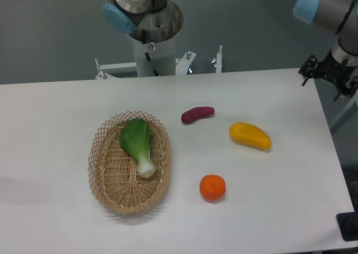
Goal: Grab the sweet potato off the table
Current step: 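Move the open gripper over the purple sweet potato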
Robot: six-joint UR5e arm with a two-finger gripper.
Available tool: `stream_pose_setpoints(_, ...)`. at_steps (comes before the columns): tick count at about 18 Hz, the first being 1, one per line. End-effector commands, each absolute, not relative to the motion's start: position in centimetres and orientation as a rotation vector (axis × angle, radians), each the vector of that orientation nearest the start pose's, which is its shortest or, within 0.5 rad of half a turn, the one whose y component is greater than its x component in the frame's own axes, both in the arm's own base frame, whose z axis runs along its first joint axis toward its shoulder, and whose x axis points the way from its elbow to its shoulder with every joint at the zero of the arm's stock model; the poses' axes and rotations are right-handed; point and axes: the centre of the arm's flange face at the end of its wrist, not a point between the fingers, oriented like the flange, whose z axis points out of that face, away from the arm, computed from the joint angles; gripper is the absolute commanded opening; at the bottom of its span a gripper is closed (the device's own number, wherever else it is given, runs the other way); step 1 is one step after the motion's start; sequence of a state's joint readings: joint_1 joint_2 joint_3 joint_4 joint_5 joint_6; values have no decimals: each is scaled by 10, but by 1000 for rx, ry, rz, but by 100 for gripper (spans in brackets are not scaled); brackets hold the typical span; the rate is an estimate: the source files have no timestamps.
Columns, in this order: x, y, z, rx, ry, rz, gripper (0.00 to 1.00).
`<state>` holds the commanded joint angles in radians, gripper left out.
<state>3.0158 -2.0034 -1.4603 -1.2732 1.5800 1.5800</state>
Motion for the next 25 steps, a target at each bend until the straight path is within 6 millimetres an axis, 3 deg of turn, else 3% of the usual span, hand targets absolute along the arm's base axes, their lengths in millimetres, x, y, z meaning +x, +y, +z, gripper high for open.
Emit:
stream_pose_setpoints(16,-620,221,321,-3144,227,-28,100)
stream_pose_setpoints(18,-609,221,318,-3137,224,-53,100)
stream_pose_setpoints(21,-574,221,305,-3100,177,-93,100)
stream_pose_setpoints(25,-526,241,291,-3050,204,-148,100)
